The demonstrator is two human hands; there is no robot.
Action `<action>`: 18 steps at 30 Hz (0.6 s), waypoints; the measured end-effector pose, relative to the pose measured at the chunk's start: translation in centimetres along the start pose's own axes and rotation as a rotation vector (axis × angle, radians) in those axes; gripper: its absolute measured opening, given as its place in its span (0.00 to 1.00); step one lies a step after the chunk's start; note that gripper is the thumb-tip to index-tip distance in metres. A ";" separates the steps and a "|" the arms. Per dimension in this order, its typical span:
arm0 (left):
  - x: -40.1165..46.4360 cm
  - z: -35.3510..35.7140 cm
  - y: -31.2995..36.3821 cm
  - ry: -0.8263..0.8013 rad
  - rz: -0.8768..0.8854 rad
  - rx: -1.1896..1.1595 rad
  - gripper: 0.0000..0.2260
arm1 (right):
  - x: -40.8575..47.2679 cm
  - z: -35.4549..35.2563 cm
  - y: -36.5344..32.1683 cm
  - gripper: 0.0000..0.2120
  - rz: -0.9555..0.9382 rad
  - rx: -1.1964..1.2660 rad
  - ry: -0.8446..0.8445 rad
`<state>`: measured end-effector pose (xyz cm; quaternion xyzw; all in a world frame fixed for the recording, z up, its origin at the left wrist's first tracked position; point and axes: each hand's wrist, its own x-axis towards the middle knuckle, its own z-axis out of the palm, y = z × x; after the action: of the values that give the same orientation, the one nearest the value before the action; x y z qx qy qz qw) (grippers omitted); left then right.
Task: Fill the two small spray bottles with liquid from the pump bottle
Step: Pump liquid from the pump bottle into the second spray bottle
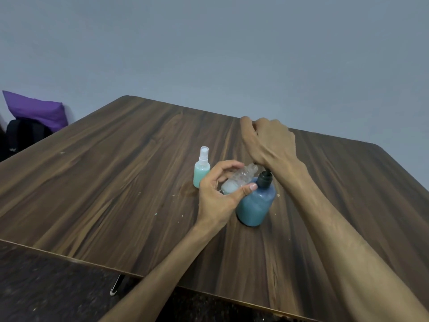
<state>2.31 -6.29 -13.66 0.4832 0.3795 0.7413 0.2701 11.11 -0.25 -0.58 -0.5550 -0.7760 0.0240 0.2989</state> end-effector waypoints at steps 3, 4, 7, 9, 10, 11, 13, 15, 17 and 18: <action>0.0 0.0 0.0 -0.001 -0.005 0.006 0.22 | -0.3 0.5 0.0 0.26 0.012 -0.053 -0.078; -0.1 0.0 0.0 0.003 -0.005 0.010 0.22 | -0.3 0.4 0.1 0.26 0.011 -0.051 -0.082; -0.2 0.1 0.2 0.008 0.015 0.008 0.21 | -0.3 -0.1 0.1 0.26 0.002 -0.006 -0.015; 0.0 0.2 0.1 0.004 0.012 0.012 0.22 | -0.1 0.1 -0.1 0.27 -0.016 -0.025 -0.034; 0.0 0.2 0.1 0.003 0.006 0.018 0.22 | -0.2 0.3 -0.2 0.27 -0.016 -0.054 -0.066; -0.1 0.1 0.1 0.007 0.004 0.023 0.22 | -0.2 0.4 -0.1 0.27 -0.013 -0.071 -0.081; -0.2 0.1 0.1 0.015 0.011 0.026 0.22 | -0.3 0.3 0.1 0.27 -0.013 -0.048 -0.049; -0.1 0.1 0.1 0.013 0.030 0.031 0.22 | -0.3 0.2 0.0 0.26 -0.017 -0.022 -0.017; 0.1 0.0 -0.1 0.000 0.016 0.035 0.22 | -0.2 0.5 -0.2 0.26 -0.030 -0.056 -0.069; 0.1 0.0 -0.2 -0.001 0.012 0.040 0.22 | -0.1 0.5 -0.2 0.27 -0.038 -0.070 -0.076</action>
<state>2.26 -6.14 -13.74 0.4912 0.3911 0.7349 0.2563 10.71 -0.32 -0.95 -0.5488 -0.7977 0.0122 0.2499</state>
